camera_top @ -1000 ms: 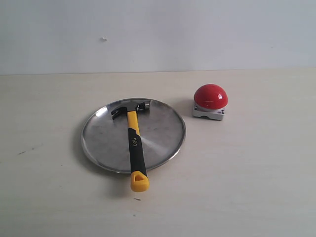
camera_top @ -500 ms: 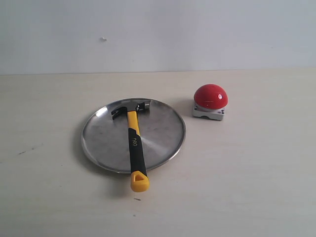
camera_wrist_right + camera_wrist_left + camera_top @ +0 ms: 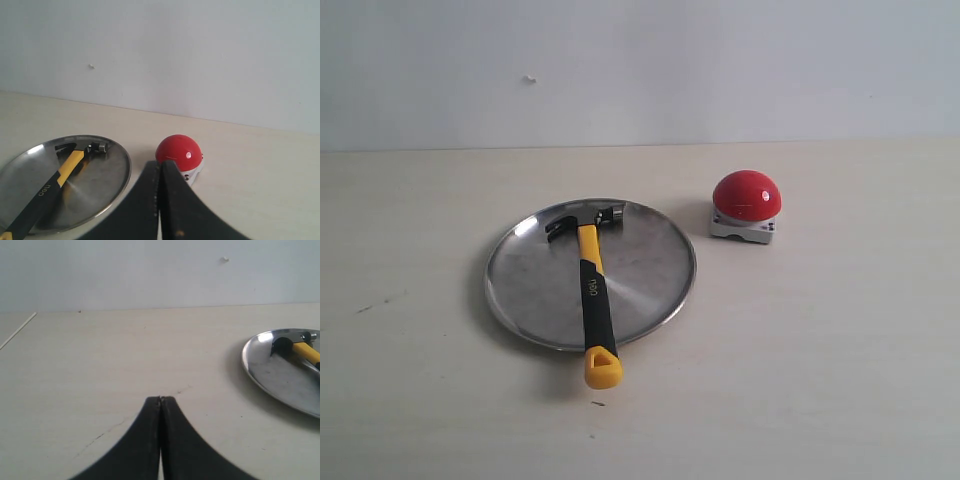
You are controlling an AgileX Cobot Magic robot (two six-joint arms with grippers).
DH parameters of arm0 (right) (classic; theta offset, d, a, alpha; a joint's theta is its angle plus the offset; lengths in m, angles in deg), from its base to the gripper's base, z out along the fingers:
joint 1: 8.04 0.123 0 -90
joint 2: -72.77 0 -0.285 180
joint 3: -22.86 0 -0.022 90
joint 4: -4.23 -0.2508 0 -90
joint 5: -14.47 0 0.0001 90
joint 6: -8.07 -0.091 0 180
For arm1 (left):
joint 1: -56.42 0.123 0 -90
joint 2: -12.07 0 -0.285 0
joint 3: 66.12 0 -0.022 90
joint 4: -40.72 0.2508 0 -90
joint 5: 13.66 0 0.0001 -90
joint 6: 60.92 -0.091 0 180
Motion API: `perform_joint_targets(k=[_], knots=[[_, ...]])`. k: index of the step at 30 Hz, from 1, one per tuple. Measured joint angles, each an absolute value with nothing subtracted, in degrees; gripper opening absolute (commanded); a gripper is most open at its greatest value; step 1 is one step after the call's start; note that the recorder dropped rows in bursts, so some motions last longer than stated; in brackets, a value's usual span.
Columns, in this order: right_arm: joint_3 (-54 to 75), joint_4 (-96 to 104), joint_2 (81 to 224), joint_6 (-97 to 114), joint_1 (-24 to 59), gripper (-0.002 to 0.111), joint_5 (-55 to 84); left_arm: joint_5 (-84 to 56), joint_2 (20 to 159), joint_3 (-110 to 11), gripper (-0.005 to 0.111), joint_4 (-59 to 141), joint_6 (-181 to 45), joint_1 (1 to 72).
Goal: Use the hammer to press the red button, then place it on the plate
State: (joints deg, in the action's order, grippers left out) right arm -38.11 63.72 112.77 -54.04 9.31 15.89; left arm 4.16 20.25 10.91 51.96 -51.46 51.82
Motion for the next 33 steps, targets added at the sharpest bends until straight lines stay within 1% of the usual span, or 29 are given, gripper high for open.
perform_joint_targets(k=[12, 15, 20, 26, 33], knots=[[-38.11, 63.72, 111.95, -54.04, 9.04, 0.000, 15.89, 4.27, 20.25, 10.91, 0.000, 52.09, -51.46, 51.82], [-38.45, 63.49, 108.20, -54.04, 6.48, 0.000, 15.89, 4.27, 20.25, 10.91, 0.000, 52.09, -51.46, 51.82], [-38.53, 60.02, 97.52, -54.04, 0.48, 0.000, 15.89, 4.27, 20.25, 10.91, 0.000, 52.09, -51.46, 51.82], [-38.53, 59.88, 90.58, -53.94, -0.47, 0.000, 15.89, 4.27, 20.25, 10.91, 0.000, 52.09, -51.46, 51.82], [-38.53, 59.27, 89.13, -53.94, -0.47, 0.000, 15.89, 4.27, 20.25, 10.91, 0.000, 52.20, -51.52, 51.82]])
